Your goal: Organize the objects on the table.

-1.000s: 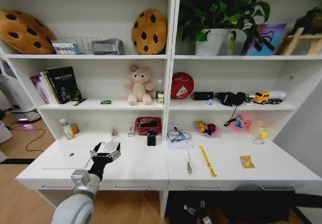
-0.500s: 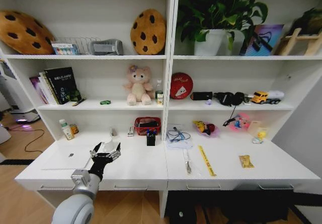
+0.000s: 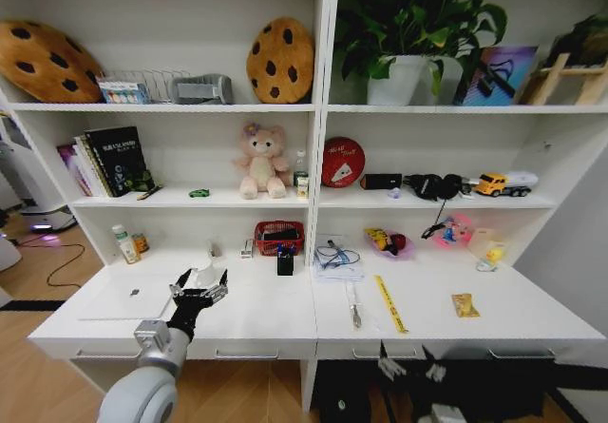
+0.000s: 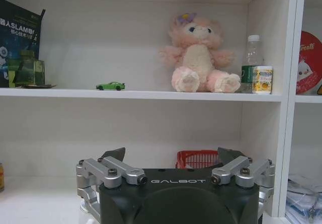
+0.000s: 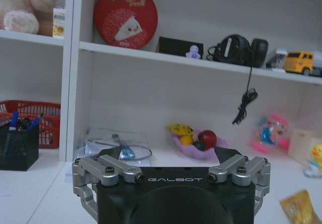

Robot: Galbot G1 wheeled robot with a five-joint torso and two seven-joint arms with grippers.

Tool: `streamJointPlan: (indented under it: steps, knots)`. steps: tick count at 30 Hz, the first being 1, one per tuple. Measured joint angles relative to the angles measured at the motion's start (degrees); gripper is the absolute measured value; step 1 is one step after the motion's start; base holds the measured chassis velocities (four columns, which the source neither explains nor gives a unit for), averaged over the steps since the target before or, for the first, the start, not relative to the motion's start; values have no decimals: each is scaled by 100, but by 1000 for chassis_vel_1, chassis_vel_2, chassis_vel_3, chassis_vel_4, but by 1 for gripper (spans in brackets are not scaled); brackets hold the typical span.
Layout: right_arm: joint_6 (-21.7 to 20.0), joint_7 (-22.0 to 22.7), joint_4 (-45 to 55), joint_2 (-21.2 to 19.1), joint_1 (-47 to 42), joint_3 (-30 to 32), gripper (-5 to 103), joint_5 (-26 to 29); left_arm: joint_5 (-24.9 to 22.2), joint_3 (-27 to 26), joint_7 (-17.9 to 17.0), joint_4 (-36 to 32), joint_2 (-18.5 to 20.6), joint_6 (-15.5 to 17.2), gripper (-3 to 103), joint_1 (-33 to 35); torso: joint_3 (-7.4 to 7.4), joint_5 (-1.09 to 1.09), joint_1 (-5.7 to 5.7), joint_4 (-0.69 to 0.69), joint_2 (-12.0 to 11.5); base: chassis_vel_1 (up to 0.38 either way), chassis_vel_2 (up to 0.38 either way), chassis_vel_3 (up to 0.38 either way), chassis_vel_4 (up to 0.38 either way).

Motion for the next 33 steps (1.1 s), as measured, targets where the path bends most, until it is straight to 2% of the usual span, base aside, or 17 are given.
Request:
streamJointPlan:
  steps: [1, 2, 6, 7, 8, 10, 20, 27, 30, 33]
  knots:
    - [0, 0, 0, 0, 0, 0, 100, 0, 0, 0, 0, 0, 0, 0, 100, 0, 0, 0, 0, 0, 0, 0, 0, 0, 0]
    - [-238, -596, -92, -112, 359, 384, 100, 55, 0, 0, 0, 0, 0, 0, 100, 0, 1, 3, 1, -1, -1, 0, 0, 0, 0]
    - [-407, -1738, -313, -246, 642, 1175, 100, 279, 0, 0, 2, 0, 0, 0, 100, 0, 1, 1, 1, -2, 0, 0, 0, 0, 0]
    - [-407, -1738, -313, -246, 642, 1175, 100, 279, 0, 0, 2, 0, 0, 0, 100, 0, 1, 1, 1, -2, 0, 0, 0, 0, 0]
    - [-384, -1997, -377, -253, 651, 1365, 100, 327, 0, 0, 1, 0, 0, 0, 100, 0, 0, 1, 1, -3, -1, 0, 0, 0, 0]
    - [-276, -2217, -493, -193, 666, 1545, 100, 379, 0, 0, 1, 0, 0, -1, 100, 0, 0, 3, 1, -3, -1, 0, 0, 0, 0]
    - [-166, -2237, -582, -152, 480, 1735, 100, 629, 0, -1, 0, 0, 0, -1, 100, 0, 0, 0, 0, -3, 0, -53, -67, 60, 64]
    - [-148, -2181, -535, -141, 469, 1732, 100, 638, 0, 0, 3, 0, 0, -1, 100, 0, 0, 3, 1, -2, -1, -203, -179, 193, 196]
    - [-141, -2160, -516, -135, 454, 1717, 100, 636, 0, 0, 0, 0, 0, -1, 100, 0, -1, -3, -1, -2, 0, -252, -256, 260, 272]
    - [-100, -2127, -506, -107, 435, 1664, 100, 612, 0, -1, 1, 0, 0, -1, 100, 0, 0, 7, 0, -3, 0, -274, -277, 281, 264]
